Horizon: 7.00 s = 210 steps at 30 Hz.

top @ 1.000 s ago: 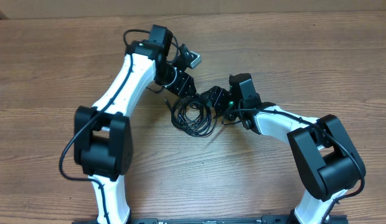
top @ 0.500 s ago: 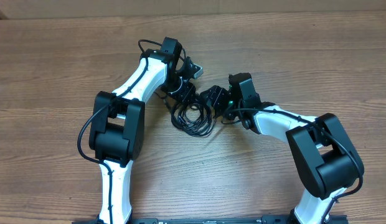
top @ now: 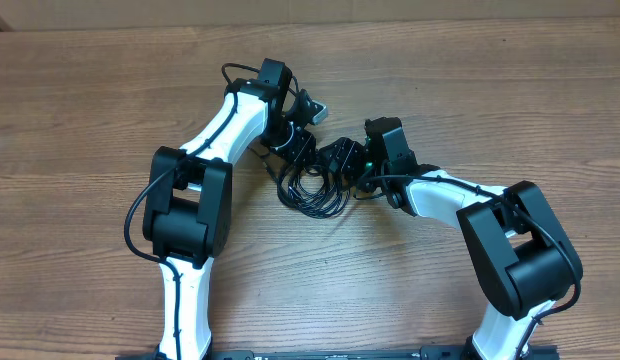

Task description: Untangle cables

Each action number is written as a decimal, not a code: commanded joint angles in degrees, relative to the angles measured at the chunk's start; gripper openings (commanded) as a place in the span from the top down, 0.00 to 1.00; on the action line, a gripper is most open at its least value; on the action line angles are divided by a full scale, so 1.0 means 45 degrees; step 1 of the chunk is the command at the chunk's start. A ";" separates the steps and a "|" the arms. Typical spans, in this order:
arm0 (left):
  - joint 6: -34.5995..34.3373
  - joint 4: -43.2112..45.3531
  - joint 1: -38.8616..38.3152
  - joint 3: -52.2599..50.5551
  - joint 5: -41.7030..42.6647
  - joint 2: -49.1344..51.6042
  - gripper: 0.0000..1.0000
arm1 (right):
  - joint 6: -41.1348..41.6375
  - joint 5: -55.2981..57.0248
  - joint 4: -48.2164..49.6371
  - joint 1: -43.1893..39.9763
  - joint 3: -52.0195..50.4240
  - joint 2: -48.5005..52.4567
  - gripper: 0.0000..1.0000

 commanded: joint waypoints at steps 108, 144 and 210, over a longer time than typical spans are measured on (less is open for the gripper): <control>0.2089 -0.2249 0.0321 0.0243 0.5056 -0.1923 0.96 | -0.1059 0.2361 0.1175 0.0121 -0.0442 0.0918 0.27; 0.3075 -0.4410 0.1914 0.0204 0.2939 -0.1919 0.96 | -0.0913 0.1452 0.0539 -0.0321 -0.0442 0.0918 0.83; -0.3079 0.3230 -0.1617 -0.2361 -0.3886 -0.1894 0.67 | -0.0670 0.1268 0.0588 -0.0321 -0.0442 0.0918 0.81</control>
